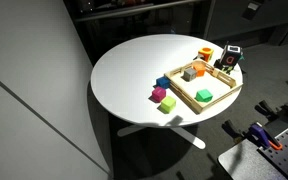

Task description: Put the green block on the table

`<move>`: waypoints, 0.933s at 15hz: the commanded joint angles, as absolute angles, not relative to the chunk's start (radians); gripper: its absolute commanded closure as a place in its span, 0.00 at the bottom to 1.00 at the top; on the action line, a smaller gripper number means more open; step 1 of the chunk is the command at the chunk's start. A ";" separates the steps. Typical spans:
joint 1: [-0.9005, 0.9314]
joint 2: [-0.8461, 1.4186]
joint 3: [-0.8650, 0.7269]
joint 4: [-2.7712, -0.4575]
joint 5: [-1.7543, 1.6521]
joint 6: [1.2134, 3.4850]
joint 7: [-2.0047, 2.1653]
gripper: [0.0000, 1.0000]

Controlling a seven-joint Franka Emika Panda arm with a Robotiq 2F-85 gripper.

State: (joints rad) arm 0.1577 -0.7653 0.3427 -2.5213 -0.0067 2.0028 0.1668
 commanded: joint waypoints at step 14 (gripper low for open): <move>0.147 -0.683 0.182 -2.477 0.023 1.989 0.137 0.00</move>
State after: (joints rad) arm 0.1529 -0.7320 0.2296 -2.5141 -0.0041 2.0031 0.1642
